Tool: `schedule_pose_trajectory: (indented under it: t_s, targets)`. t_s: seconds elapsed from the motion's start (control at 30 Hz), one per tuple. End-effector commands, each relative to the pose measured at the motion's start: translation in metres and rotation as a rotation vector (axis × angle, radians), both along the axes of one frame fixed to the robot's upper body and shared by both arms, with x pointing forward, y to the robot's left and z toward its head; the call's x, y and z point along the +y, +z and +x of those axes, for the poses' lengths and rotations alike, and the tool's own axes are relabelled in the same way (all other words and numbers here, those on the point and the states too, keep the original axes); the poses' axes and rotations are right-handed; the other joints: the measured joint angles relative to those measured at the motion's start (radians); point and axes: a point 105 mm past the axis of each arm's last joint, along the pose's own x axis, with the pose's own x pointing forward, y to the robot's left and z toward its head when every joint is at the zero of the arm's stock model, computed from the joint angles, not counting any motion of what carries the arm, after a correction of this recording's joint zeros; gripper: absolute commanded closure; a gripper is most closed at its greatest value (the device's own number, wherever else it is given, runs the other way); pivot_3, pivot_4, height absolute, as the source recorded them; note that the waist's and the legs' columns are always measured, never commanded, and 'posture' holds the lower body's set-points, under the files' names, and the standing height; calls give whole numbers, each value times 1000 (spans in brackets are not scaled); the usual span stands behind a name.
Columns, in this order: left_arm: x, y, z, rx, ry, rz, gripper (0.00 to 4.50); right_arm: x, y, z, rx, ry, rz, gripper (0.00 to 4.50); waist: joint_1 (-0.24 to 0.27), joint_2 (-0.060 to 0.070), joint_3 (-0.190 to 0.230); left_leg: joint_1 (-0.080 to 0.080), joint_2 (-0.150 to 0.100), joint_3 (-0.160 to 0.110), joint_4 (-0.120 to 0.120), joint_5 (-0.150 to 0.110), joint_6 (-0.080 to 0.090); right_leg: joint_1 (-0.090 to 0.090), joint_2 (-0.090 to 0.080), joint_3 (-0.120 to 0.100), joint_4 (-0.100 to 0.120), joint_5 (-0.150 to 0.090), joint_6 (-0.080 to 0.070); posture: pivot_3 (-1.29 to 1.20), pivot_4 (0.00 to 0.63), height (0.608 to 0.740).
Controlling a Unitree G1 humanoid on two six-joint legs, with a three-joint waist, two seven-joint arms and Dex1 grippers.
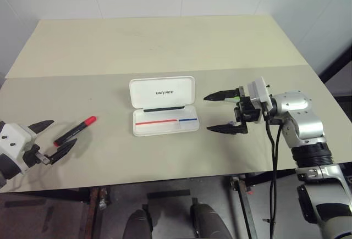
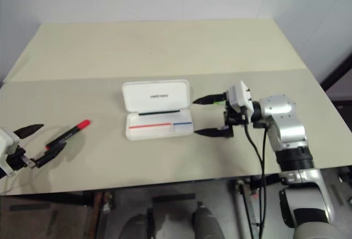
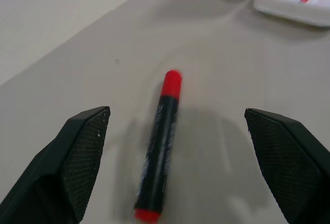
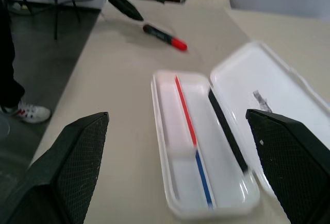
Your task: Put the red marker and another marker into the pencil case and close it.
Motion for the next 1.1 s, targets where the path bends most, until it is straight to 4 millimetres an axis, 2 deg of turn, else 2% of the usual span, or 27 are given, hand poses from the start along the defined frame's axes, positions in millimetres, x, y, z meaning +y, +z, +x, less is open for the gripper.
schedule_pose_trajectory:
  t_s: [0.03, 0.3, 0.47, 0.57, 0.87, 0.9, 1.1]
  targets:
    - [1, 0, 6, -8, -14, 18, 14, -8, 11, -3, -64, 7, -18, 0, 0, 0, 0, 0, 0, 0, 0, 0, 0, 0, 0, 0, 0, 0, 0, 0, 150, 740]
    - [9, -26, 20, 45, -38, -65, 14, -23, 8, -8, -73, -18, -80, 0, -3, 0, 0, 0, 1, 1, 0, -1, -1, 0, 0, -1, 0, 0, 0, 0, 150, 740]
    - [7, -35, 28, 72, -61, -94, 14, -24, 9, -9, -75, -33, -78, 0, 0, 0, 0, 0, 1, 1, 1, -1, -1, 0, 0, -1, 1, 0, 0, 0, 150, 740]
    - [4, -41, 29, 88, -82, -114, 612, -24, 9, -11, -75, -37, -75, 0, 1, 0, 0, 0, 1, 1, 2, -1, -1, 0, 0, -1, 2, 0, 0, 0, 150, 740]
    - [-7, -51, 26, 115, -120, -140, 3660, -24, 8, -13, -79, -60, -61, 0, 1, 0, 0, 1, 1, 0, 3, 0, -2, 0, 0, -1, 5, 0, 0, 0, 150, 740]
    - [-9, -51, 26, 116, -123, -138, 3868, -24, 8, -13, -79, -62, -61, 0, 1, 0, 0, 1, 1, 0, 3, 0, -1, 0, 0, -1, 5, 0, 0, 0, 150, 740]
    - [-24, -33, 29, 37, -163, -130, 3868, -24, 7, -10, -92, -83, -50, 0, 1, 0, 0, 1, 1, 0, 3, 0, -1, 0, 0, -1, 5, 0, 0, 0, 150, 740]
